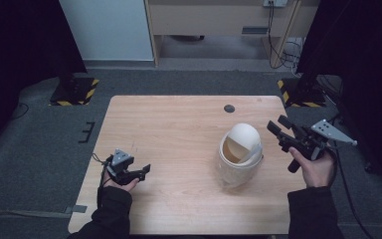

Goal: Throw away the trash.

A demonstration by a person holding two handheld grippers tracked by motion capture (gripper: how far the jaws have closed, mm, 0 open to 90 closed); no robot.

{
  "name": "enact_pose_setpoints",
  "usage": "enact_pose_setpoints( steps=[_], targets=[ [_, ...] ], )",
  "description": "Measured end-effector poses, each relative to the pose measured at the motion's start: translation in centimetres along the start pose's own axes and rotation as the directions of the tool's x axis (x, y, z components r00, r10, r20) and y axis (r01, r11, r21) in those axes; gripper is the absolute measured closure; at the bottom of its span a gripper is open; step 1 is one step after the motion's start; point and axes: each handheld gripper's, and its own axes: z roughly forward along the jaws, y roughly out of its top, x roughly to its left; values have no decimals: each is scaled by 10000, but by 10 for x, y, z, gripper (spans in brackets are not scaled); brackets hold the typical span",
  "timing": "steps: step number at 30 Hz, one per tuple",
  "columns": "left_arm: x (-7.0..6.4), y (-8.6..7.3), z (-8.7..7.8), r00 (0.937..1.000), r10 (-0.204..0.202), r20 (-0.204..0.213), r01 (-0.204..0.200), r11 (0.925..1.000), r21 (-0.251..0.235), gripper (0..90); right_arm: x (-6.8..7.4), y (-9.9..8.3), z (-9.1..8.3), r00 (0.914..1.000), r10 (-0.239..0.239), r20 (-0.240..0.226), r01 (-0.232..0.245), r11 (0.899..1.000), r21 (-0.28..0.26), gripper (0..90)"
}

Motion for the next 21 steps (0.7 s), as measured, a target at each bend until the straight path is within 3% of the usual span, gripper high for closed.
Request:
enact_pose_setpoints(
  steps=[4,8,13,15,17,21],
  targets=[
    [4,-1,1,10000,11,-87,-10,9999,101,229,-19,-19,0,9974,187,690,-218,9988,448,337],
    [7,-3,4,10000,-29,-72,31,9994,332,217,-39,-44,1,9895,366,1396,-506,9938,987,277],
    [12,-7,10,10000,75,-62,-68,9952,978,198,-58,-75,5,9791,103,2030,-532,9768,2074,210],
    [14,-9,13,9999,114,-104,-100,9921,1252,189,-65,-88,5,9749,-6,2226,-585,9641,2592,191],
    [16,-10,14,9998,148,-164,-124,9899,1412,188,-72,-103,5,9710,-72,2390,-716,9449,3195,180],
    [23,-13,17,9993,205,-316,-146,9842,1767,175,-82,-126,5,9690,-474,2424,-680,8923,4464,166]
  ],
)
